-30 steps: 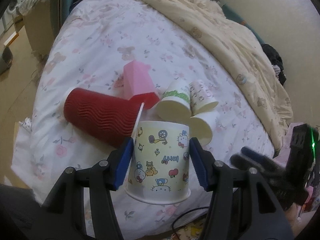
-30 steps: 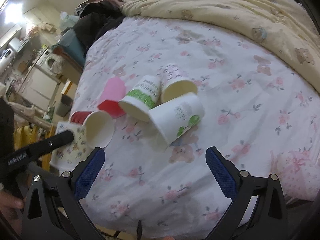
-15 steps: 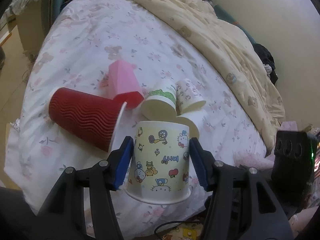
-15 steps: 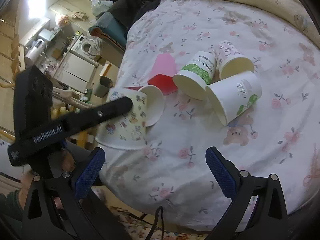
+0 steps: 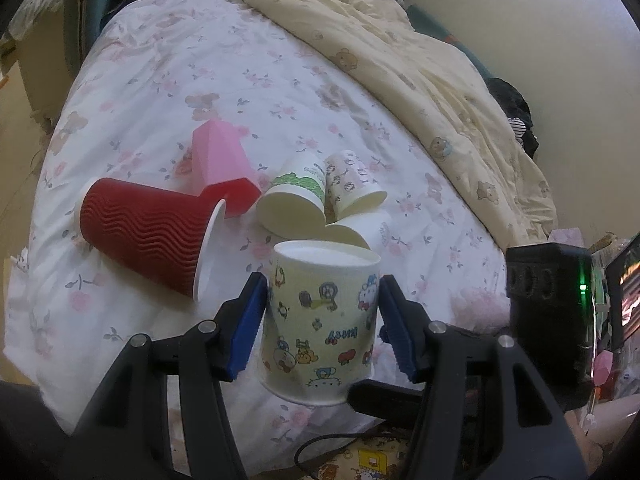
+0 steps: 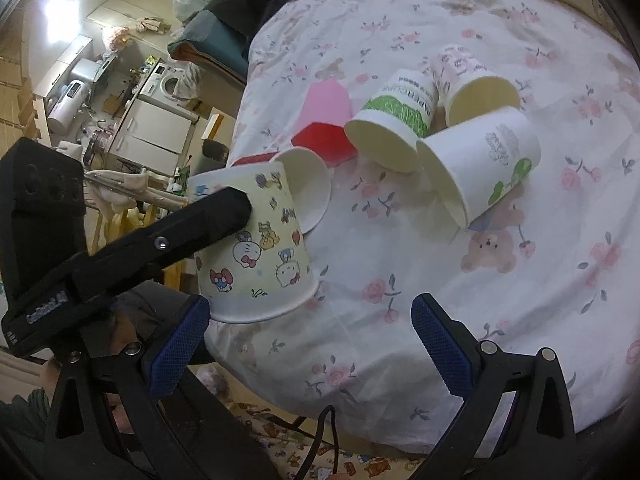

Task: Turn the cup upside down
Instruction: 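Lower the inverted yellow cup onto the sheet and open the left tool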

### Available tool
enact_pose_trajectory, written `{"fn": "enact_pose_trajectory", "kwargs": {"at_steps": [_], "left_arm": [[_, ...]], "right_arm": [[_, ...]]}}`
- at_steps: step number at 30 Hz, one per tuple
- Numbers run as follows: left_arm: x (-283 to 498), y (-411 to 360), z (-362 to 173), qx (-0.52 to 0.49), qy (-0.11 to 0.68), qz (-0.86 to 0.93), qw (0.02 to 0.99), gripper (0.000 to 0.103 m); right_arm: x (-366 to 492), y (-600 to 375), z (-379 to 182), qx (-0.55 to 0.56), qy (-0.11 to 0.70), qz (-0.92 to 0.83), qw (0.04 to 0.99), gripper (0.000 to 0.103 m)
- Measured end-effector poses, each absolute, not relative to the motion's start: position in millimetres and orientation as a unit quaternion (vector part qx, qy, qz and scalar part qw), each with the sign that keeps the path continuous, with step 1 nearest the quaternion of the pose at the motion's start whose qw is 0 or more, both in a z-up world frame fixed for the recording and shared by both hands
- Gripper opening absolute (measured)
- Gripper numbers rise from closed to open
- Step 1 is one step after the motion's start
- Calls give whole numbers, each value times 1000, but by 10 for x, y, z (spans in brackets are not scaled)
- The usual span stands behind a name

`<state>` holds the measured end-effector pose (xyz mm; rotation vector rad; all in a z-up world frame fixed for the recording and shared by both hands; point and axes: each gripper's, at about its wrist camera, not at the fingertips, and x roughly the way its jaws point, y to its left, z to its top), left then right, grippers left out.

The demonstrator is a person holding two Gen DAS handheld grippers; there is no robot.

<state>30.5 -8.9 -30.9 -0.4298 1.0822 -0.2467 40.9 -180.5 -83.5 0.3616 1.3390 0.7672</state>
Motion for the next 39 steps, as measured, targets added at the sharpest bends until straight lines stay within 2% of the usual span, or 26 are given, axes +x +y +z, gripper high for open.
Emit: {"fn": "enact_pose_trajectory", "kwargs": {"at_steps": [14, 20, 27, 39], "left_arm": [[284, -160, -196, -167, 504, -111, 840, 52], [336, -208, -212, -143, 508, -81, 846, 52], [408, -457, -378, -110, 517, -40, 848, 52], [707, -849, -890, -53, 543, 8, 838, 52]], "right_arm": [[506, -1907, -1003, 131, 625, 284, 715, 103], [521, -2191, -836, 149, 596, 256, 746, 103], [471, -2707, -566, 161, 541, 173, 807, 103], [541, -2954, -586, 216, 541, 161, 797, 103]]}}
